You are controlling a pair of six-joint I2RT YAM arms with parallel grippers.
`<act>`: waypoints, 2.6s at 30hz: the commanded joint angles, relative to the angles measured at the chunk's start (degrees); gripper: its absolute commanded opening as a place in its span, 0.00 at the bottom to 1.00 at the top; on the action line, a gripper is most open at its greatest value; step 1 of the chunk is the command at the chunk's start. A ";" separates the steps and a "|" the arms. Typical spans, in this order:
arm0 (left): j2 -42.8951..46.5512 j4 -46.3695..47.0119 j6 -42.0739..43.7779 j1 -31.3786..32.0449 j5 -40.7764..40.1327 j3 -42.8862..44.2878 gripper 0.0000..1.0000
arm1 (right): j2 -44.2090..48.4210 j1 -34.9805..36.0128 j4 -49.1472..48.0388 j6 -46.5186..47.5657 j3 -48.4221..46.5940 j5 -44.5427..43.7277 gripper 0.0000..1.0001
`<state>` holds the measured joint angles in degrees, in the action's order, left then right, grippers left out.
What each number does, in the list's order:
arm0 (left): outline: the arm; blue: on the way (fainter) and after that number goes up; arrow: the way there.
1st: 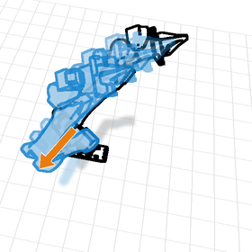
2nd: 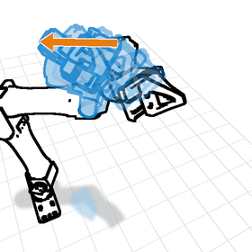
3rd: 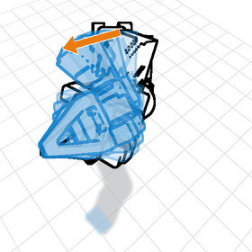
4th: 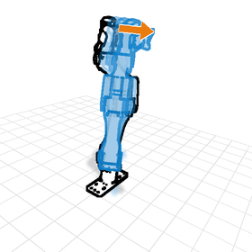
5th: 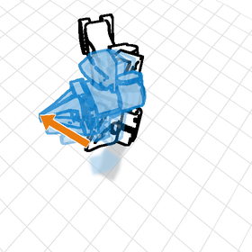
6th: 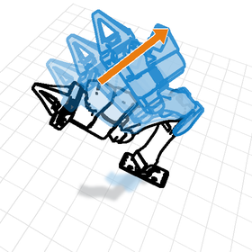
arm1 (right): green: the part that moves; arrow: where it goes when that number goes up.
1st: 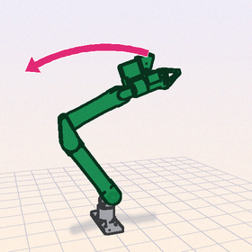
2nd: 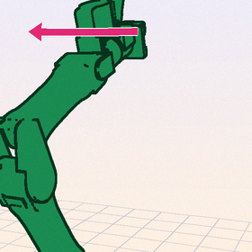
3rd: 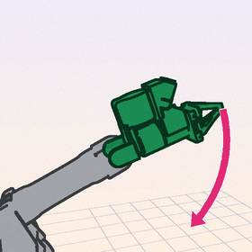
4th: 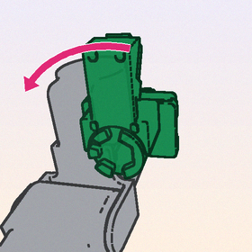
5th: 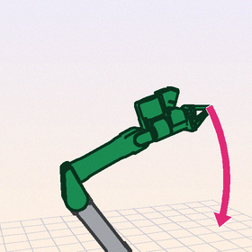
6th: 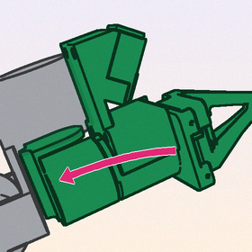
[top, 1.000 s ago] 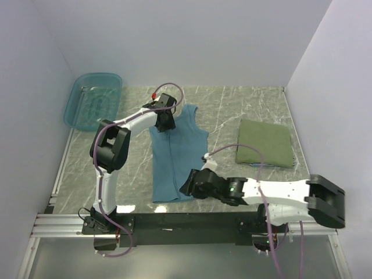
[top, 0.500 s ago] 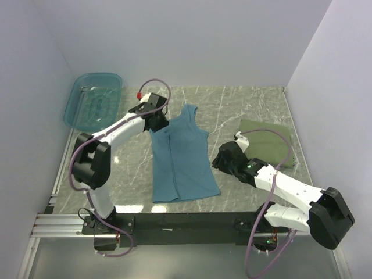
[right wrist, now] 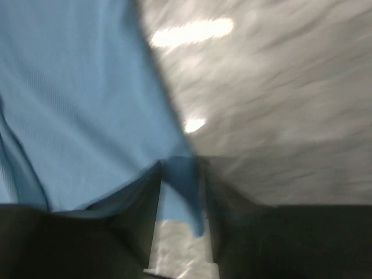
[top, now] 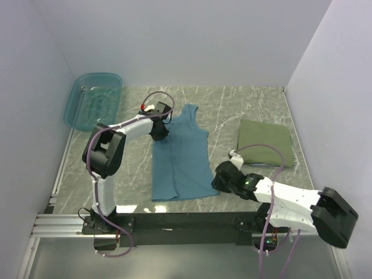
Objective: Fold and stack the tank tops
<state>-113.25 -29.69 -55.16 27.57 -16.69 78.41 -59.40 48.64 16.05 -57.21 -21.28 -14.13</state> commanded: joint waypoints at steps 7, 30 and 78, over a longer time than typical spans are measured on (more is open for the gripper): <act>-8.91 -1.51 9.18 -2.26 -3.18 10.08 0.26 | -13.63 18.39 -2.78 -13.44 -4.47 -3.98 0.10; 19.98 2.52 6.05 2.92 3.06 -5.60 0.31 | -13.71 -10.66 -1.55 8.51 -20.81 0.06 0.51; 54.63 9.74 -3.47 13.19 4.12 -43.35 0.33 | -51.26 -23.94 1.17 18.89 -48.68 0.95 0.03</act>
<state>-58.17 -24.60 -60.53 37.06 -14.57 34.70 -109.45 26.35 14.87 -40.51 -68.20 -10.48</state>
